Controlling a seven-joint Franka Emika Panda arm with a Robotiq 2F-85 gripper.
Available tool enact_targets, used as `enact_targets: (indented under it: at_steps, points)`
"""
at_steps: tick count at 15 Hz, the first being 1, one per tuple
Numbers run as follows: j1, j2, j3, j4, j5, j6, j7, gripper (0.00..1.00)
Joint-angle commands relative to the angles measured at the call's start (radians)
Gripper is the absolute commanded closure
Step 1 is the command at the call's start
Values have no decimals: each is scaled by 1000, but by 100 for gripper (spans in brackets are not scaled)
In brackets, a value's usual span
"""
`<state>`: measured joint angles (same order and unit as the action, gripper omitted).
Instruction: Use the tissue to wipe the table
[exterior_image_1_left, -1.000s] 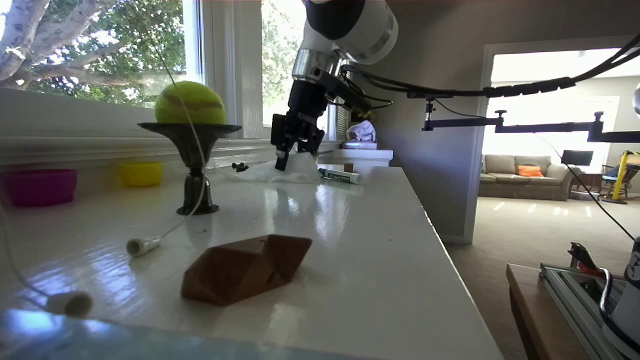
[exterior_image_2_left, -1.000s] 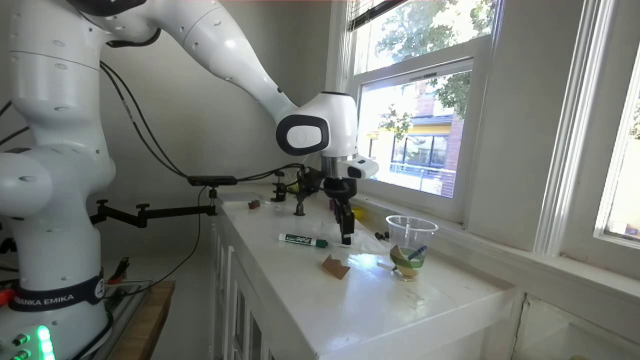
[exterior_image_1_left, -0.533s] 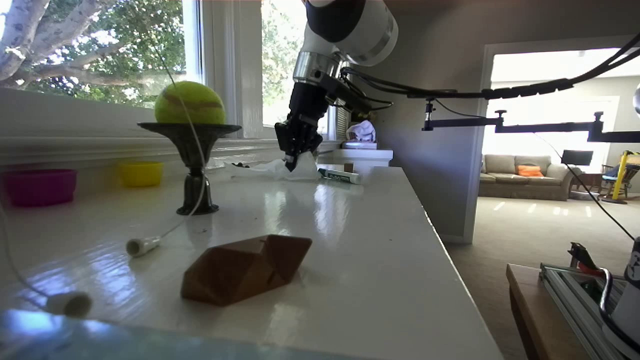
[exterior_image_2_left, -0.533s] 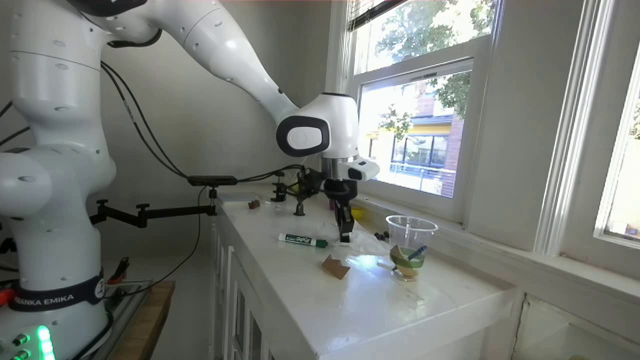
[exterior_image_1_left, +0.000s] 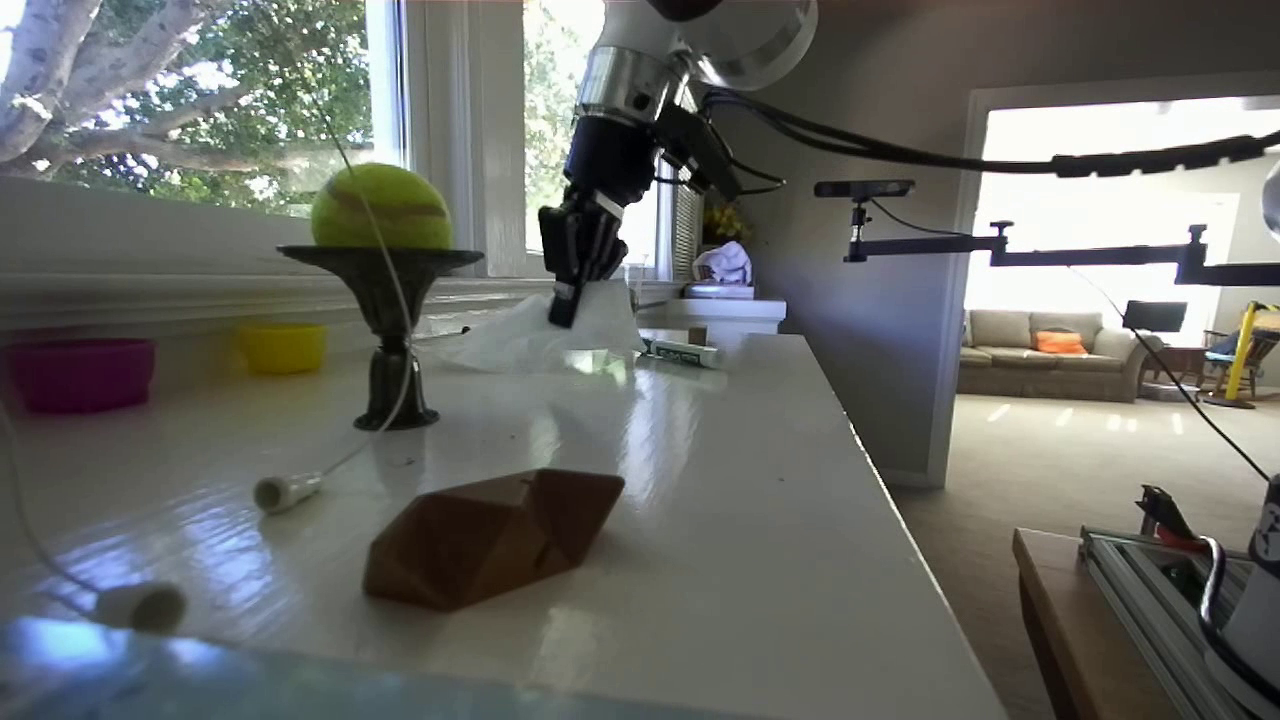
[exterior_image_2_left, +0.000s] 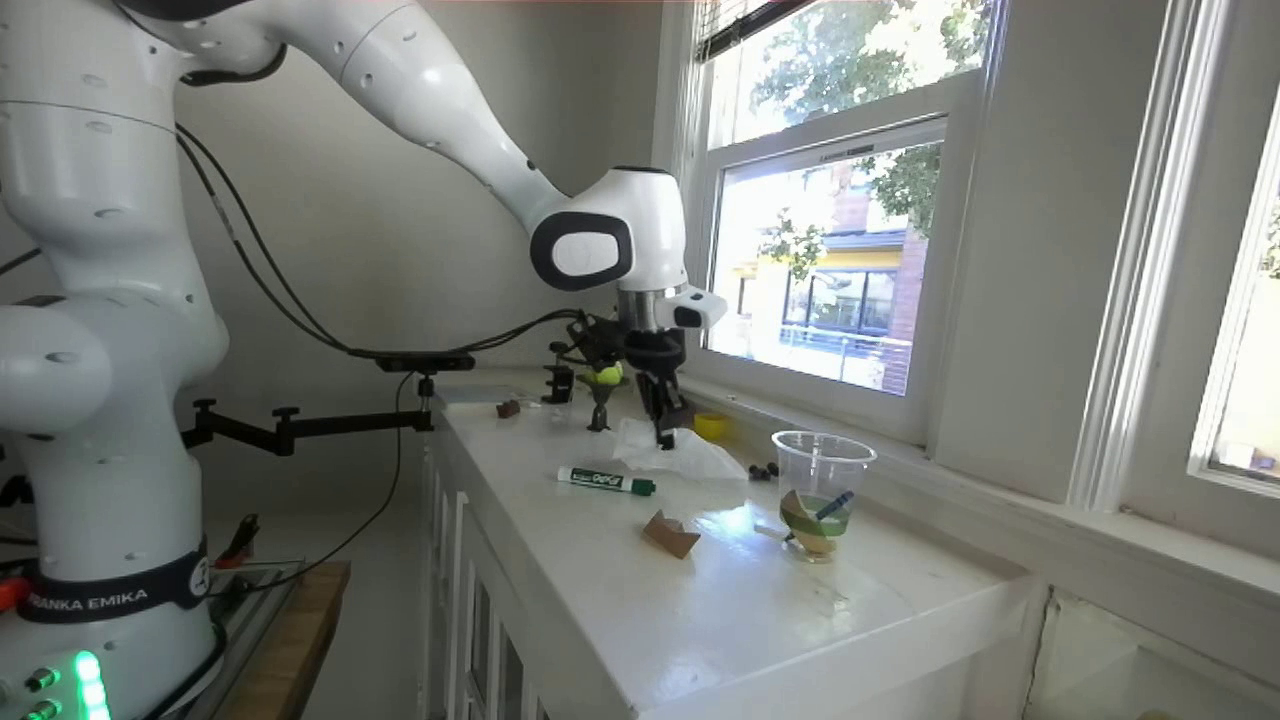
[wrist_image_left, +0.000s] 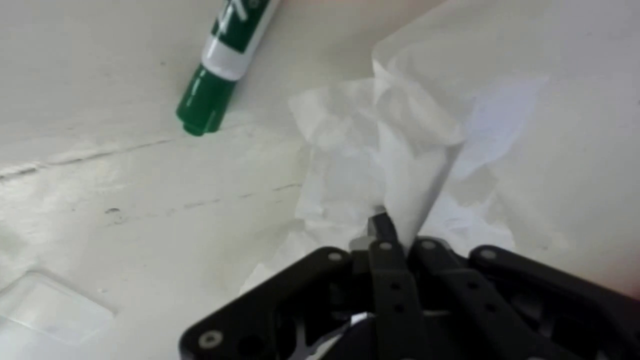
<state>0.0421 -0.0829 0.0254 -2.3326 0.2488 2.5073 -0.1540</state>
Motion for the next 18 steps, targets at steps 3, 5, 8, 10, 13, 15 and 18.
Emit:
enact_targets:
  at_steps: [3,5,8,10,13,15,18]
  points:
    - [82,-164,11,-120,75,-74,-137,100]
    - [103,-174,6,-119,74,-128,-146,100]
    - [111,-164,5,-105,56,-179,-129,100]
    - [105,-148,2,-90,52,-198,-117,100]
    - [86,-118,-9,-71,42,-200,-90,100]
    - [66,-91,-19,-59,32,-190,-61,100]
    - [25,-39,-40,-28,25,-183,-5,100]
